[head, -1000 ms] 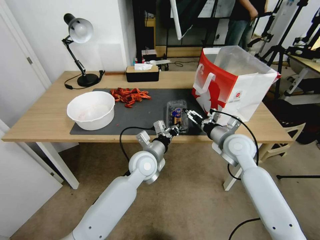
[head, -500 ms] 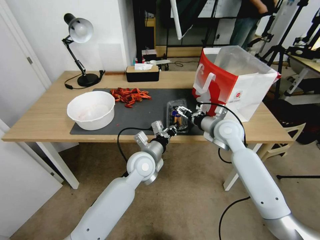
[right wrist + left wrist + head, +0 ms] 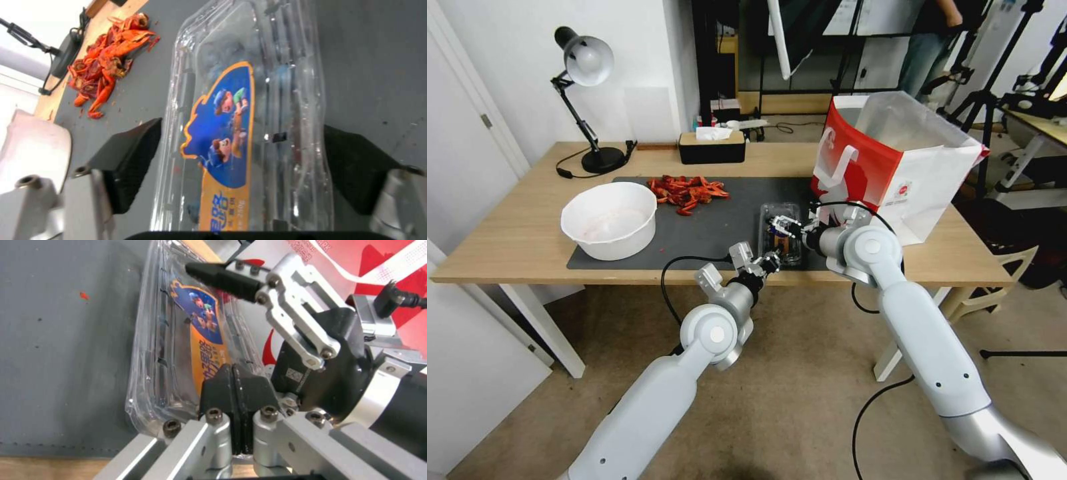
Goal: Close the takeout container lid, then place the container into the takeout bag.
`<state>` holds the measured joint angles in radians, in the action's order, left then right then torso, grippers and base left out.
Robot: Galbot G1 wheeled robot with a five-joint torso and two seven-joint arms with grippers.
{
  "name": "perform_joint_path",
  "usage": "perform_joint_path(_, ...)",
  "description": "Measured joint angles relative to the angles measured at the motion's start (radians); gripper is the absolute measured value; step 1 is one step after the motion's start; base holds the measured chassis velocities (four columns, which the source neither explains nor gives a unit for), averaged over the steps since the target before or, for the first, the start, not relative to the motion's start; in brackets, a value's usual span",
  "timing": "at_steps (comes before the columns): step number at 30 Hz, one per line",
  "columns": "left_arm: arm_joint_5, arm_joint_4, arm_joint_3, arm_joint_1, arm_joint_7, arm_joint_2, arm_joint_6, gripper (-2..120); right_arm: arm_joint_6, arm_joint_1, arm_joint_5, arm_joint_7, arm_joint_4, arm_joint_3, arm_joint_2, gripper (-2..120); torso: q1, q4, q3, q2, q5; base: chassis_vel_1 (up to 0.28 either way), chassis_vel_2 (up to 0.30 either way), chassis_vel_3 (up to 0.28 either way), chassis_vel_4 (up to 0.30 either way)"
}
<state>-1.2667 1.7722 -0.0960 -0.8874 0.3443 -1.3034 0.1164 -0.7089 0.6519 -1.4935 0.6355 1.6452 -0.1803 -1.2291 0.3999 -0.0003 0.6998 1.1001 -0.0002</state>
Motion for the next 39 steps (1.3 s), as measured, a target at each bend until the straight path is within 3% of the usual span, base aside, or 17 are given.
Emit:
perform_joint_path(5, -0.001, 0.0, 0.001, 0.0, 0.0, 0.0, 0.0, 0, -0.003, -0.001, -0.006, 0.011, -0.003, -0.003, -0.002, 70, 0.0, 0.0, 0.0, 0.0, 0.0, 0.0, 0.0, 0.0, 0.0)
perform_joint_path(8, -0.001, -0.001, 0.001, 0.0, 0.0, -0.001, -0.001, 0, -0.01, 0.002, -0.016, 0.033, -0.006, -0.011, -0.003, 50, 0.0, 0.0, 0.0, 0.0, 0.0002, 0.0, 0.0, 0.0, 0.0)
perform_joint_path(10, -0.001, -0.001, 0.001, 0.0, 0.0, -0.001, -0.002, 0, -0.01, 0.002, -0.019, 0.037, -0.006, -0.012, -0.003, 48, 0.0, 0.0, 0.0, 0.0, 0.0003, 0.0, 0.0, 0.0, 0.0)
perform_joint_path(16, -0.002, 0.0, 0.004, -0.003, 0.0, 0.001, -0.003, 0, -0.012, 0.004, -0.034, 0.048, -0.007, -0.017, -0.004, 22, 0.0, 0.0006, 0.0, 0.0, 0.0004, 0.0, 0.0, 0.0, 0.0)
perform_joint_path(20, -0.002, 0.01, 0.011, -0.012, -0.002, 0.004, -0.005, 0, -0.012, 0.005, -0.041, 0.05, -0.007, -0.025, -0.004, 13, 0.0, 0.0007, 0.0, 0.0, 0.0004, 0.0, 0.0, 0.0, 0.0)
perform_joint_path(32, 0.012, 0.103, 0.081, -0.071, -0.018, 0.056, -0.025, 0, 0.004, 0.005, -0.055, 0.028, 0.006, -0.049, -0.012, 13, 0.0, 0.0003, 0.0, 0.0, 0.0001, 0.0, 0.0, 0.0, 0.0)
perform_joint_path(39, 0.107, 0.197, 0.156, -0.21, -0.057, 0.114, -0.065, 0, 0.025, 0.005, -0.065, -0.017, 0.03, -0.061, -0.012, 13, 0.0, 0.0003, 0.0, 0.0, 0.0001, 0.0, 0.0, 0.0, 0.0)
